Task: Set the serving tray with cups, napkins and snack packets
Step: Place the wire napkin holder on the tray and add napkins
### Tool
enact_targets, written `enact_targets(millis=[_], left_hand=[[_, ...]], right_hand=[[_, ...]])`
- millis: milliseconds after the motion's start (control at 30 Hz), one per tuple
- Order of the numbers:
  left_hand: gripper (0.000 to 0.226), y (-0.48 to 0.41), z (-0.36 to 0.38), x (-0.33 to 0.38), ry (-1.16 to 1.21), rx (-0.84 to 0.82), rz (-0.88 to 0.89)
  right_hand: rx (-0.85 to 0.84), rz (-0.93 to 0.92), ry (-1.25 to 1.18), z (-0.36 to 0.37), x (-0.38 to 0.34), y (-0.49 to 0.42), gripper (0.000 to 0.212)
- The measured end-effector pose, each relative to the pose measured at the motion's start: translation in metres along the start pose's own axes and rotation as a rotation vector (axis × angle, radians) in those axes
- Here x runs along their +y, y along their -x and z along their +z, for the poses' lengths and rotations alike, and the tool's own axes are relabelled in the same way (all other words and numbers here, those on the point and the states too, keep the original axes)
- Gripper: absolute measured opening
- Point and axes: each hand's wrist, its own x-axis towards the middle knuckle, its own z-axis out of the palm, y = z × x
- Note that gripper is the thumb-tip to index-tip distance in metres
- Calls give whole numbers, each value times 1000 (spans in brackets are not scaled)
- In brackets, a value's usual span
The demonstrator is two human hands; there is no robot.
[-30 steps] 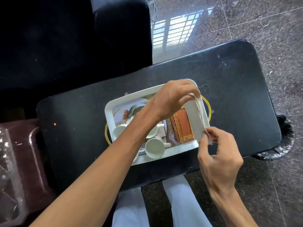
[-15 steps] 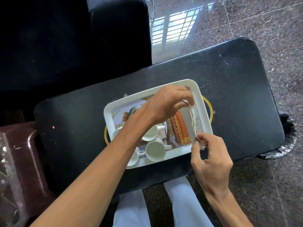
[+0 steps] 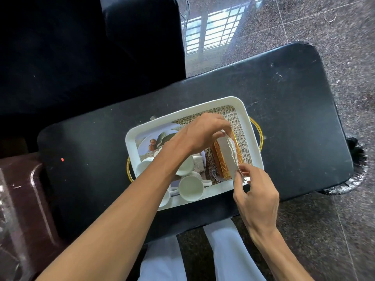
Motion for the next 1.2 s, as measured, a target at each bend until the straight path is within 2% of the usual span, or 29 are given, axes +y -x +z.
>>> enact_targets(millis=[200,300,433,567,733,833,1067,1200], left_hand=[[22,-5,6,-3,-3,-86,-56],[33,3,6,-5,5,-40,-67],[49,26,7,-11,92,169,-114],[54,61,6,-10,278,372,-246],[47,139,1,-20,596,725,-481],[45,200,1,-28,688,907,-623],[43,353,2,-42,716,1268,-875],[40,439,-4,-56,662,1473,-967]], right_hand=[[-26,39,35,-1,3,-3,33],[-10,48,98,-6,1,-4,42],[18,14,107,-10,-6,-10,47],[-3,-39,91,-8,-26,-17,49],[-161,-205,-6,13,-67,-28,50],[-258,-310,4,33,-98,-29,52],[-429,-509,2,91,-182,-12,53],[-527,-514,-49,123,-251,20,54]])
